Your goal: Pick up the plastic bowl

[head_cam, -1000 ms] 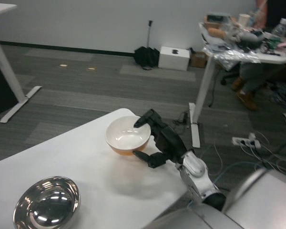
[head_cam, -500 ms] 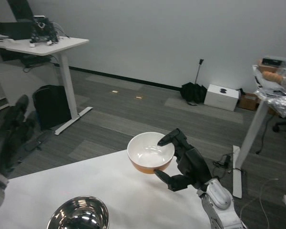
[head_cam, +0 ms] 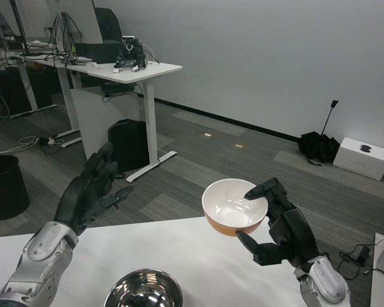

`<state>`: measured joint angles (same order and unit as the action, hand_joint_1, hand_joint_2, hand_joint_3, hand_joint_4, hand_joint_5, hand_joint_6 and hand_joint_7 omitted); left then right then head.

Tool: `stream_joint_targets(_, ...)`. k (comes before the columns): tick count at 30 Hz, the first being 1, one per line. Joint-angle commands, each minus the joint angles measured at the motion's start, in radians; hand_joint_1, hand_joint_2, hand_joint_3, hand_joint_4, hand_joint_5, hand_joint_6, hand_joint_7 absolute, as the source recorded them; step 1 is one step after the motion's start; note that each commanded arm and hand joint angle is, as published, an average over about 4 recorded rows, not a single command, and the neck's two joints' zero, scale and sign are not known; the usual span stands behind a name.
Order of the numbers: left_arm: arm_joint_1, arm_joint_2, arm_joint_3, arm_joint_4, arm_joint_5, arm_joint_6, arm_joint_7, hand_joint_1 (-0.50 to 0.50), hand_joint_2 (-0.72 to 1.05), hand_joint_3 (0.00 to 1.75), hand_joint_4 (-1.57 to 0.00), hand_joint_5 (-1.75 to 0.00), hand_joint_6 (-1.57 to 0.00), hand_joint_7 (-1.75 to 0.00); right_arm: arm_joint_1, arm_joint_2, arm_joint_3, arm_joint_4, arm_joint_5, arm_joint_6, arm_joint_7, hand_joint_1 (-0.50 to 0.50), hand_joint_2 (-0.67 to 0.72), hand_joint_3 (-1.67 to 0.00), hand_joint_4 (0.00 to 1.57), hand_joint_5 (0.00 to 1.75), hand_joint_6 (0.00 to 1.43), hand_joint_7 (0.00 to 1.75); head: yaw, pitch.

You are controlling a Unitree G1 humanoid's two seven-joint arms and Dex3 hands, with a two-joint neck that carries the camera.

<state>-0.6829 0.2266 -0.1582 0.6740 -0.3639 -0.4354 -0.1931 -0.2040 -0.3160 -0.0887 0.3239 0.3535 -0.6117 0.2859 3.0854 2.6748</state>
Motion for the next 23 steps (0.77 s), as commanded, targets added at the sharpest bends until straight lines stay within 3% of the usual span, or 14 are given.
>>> stream_joint_targets(1, 0.031, -0.014, 0.005, 0.011, -0.007, 0.000, -0.003, -0.50, 1.05, 0.09, 0.00, 0.00, 0.00, 0.00, -0.030, -0.020, 0.022, 0.007, 0.024, -0.002, -0.011, -0.42, -0.60, -1.51, 1.37, 1.36, 0.91, 1.61, 0.000, 0.000)
stream_joint_targets(8, 0.048, -0.024, 0.004, 0.011, -0.011, 0.000, -0.003, -0.50, 1.05, 0.09, 0.00, 0.00, 0.00, 0.00, -0.055, -0.040, 0.064, 0.020, 0.027, 0.003, -0.029, -0.42, -0.60, -1.51, 1.37, 1.38, 0.91, 1.61, -0.029, -0.041)
stream_joint_targets(23, 0.091, -0.041, 0.016, 0.004, -0.016, -0.007, -0.003, -0.50, 1.05, 0.09, 0.00, 0.00, 0.00, 0.00, -0.077, -0.047, 0.120, -0.005, 0.046, 0.014, -0.046, -0.42, -0.60, -1.51, 1.40, 1.36, 0.91, 1.61, -0.042, -0.035)
